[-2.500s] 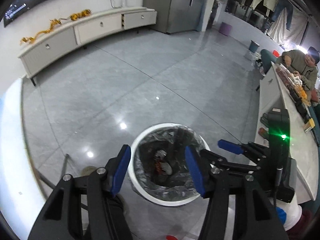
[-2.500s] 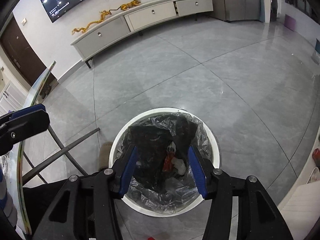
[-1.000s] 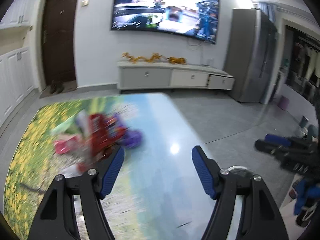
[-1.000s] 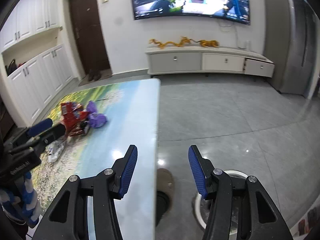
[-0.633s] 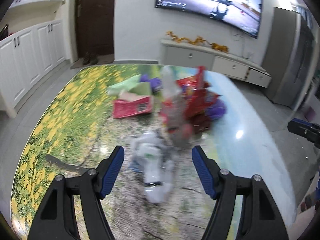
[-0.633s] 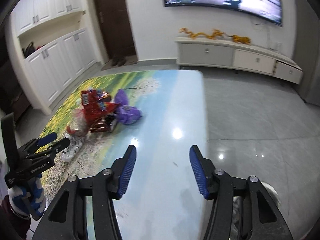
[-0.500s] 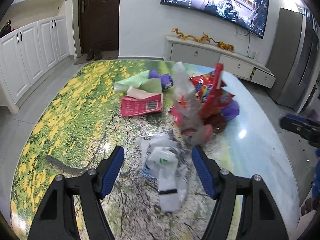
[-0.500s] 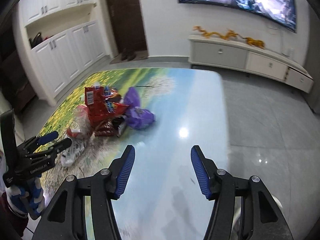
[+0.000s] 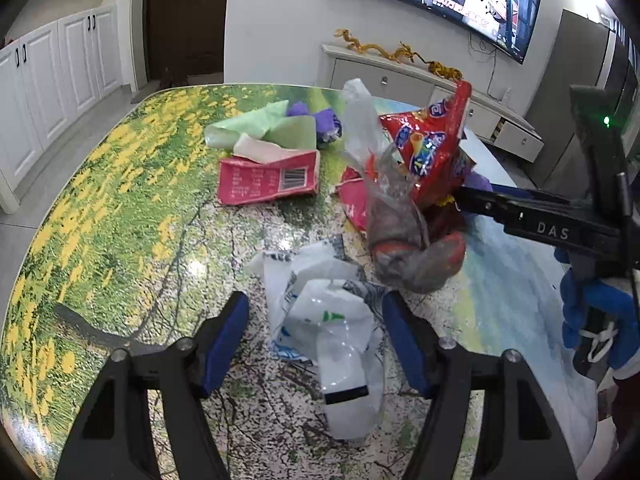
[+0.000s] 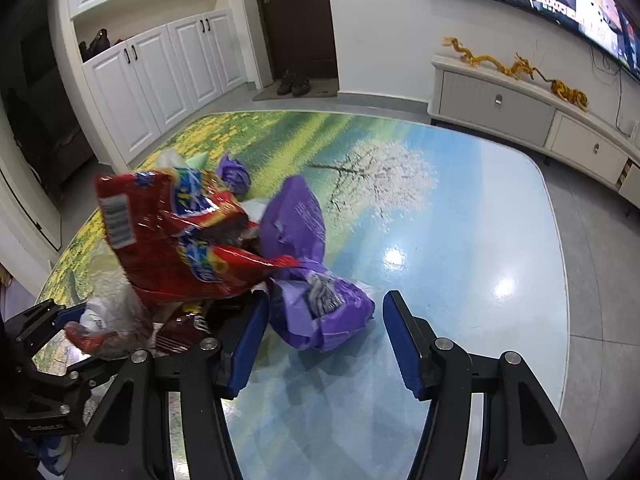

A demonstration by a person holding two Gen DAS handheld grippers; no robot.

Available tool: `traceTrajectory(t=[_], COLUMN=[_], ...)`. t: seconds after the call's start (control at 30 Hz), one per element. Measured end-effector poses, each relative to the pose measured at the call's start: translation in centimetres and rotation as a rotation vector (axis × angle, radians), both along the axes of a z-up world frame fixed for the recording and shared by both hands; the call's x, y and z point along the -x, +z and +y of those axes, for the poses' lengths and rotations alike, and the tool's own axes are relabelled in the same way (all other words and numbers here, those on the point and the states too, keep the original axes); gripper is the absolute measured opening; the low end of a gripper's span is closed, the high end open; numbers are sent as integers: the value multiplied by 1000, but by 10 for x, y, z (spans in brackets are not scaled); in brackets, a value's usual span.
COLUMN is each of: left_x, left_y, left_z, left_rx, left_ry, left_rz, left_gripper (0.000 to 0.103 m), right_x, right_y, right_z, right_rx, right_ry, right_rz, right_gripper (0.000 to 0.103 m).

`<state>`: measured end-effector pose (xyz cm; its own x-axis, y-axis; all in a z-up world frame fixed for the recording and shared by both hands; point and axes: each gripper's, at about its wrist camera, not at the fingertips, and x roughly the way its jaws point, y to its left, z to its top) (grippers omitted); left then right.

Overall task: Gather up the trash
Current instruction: 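Grasp the white plastic bag with the left tool while the right tool grasps the purple wrapper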

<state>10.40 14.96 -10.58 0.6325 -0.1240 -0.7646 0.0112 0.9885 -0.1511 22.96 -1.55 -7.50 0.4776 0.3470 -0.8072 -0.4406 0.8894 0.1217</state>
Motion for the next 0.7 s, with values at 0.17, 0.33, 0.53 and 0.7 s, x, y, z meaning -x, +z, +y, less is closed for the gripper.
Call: traceTrajectory(t=[0.17, 0.33, 0.53, 0.7], left_x=[7, 21, 42, 63], left_y=[0, 1, 11, 32], left_z=[1, 6, 13, 15], left_rx=[4, 19, -2, -6], left_ry=[-9, 8, 56, 78], left_rz=[-2, -3, -24, -76], left_gripper=[43, 38, 37, 37], right_x=[14, 37, 78, 108], right_y=[-1, 2, 10, 25], right_z=[-16, -43, -73, -98], right_rx=[-7, 0, 6, -27], right_ry=[-7, -36, -89, -136], right_rz=[4, 10, 1, -26], right_gripper=[38, 36, 36, 36])
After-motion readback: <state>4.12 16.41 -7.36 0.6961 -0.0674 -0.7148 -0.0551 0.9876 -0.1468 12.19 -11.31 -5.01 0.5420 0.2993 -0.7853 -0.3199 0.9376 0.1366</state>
